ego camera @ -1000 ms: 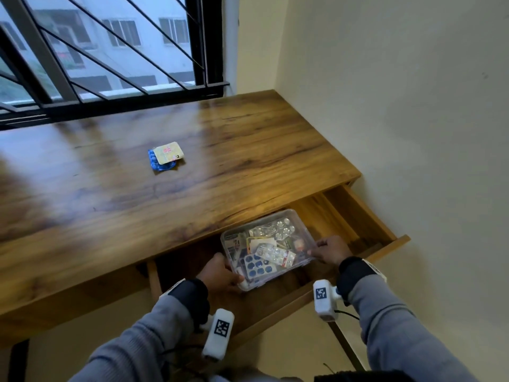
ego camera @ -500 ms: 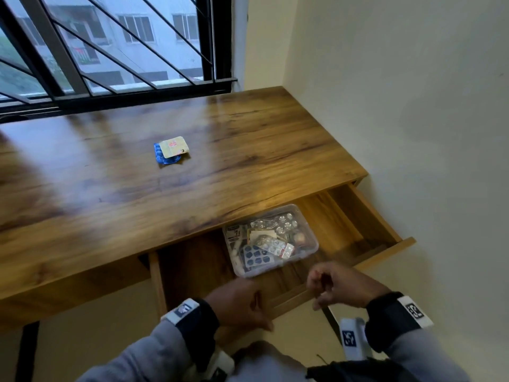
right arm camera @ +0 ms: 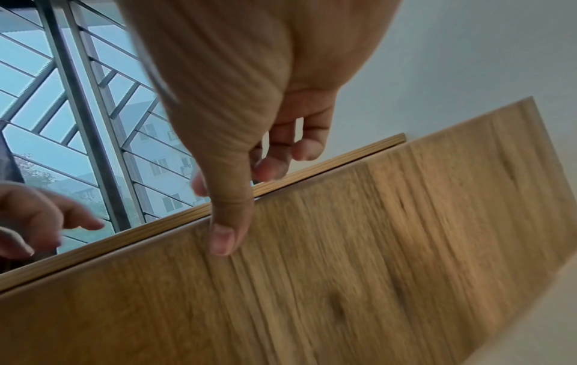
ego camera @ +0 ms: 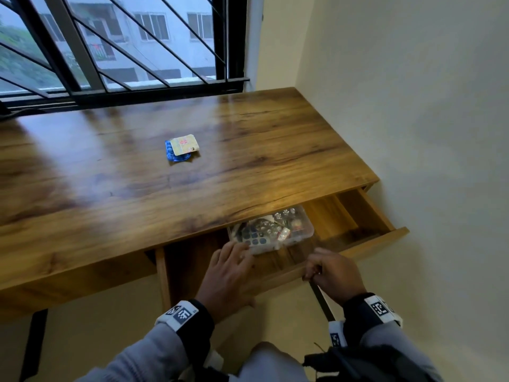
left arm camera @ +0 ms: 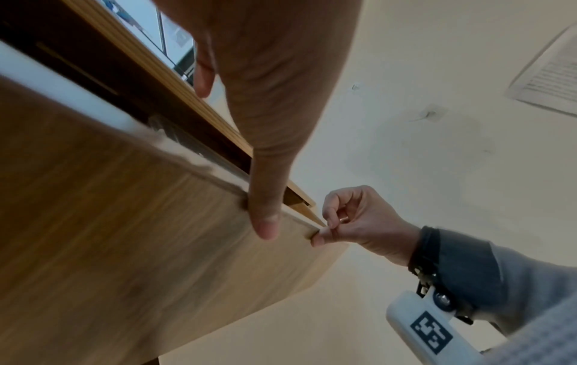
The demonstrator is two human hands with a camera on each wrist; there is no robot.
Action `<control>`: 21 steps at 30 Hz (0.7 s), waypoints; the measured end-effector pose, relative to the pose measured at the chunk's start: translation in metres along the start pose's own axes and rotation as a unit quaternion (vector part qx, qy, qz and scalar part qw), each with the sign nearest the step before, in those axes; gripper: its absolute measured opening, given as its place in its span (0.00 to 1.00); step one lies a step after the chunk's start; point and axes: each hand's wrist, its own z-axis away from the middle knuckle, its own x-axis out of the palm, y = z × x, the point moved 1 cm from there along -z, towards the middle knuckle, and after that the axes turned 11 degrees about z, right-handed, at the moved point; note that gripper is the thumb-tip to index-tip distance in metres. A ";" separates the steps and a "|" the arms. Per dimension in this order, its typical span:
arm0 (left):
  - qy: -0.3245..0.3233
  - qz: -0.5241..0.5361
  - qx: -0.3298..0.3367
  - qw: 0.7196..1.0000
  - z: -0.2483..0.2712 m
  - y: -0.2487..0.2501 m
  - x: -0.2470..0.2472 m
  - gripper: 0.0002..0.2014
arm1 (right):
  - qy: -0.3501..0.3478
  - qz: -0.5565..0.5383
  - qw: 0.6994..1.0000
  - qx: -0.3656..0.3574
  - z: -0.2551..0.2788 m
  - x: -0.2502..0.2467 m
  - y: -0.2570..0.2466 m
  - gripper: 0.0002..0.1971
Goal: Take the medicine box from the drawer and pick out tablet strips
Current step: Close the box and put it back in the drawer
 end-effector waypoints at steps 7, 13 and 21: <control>0.060 -0.022 -0.083 0.994 -0.012 -0.034 -0.022 0.53 | 0.044 0.015 0.999 -0.015 -0.046 0.004 -0.016 0.12; 0.042 -0.010 -0.107 0.993 -0.024 -0.073 -0.032 0.47 | 0.068 0.024 0.997 -0.015 -0.084 0.011 -0.025 0.14; 0.054 0.042 -0.079 0.994 -0.037 -0.130 -0.054 0.40 | 0.105 -0.066 0.989 -0.085 -0.124 0.017 -0.043 0.16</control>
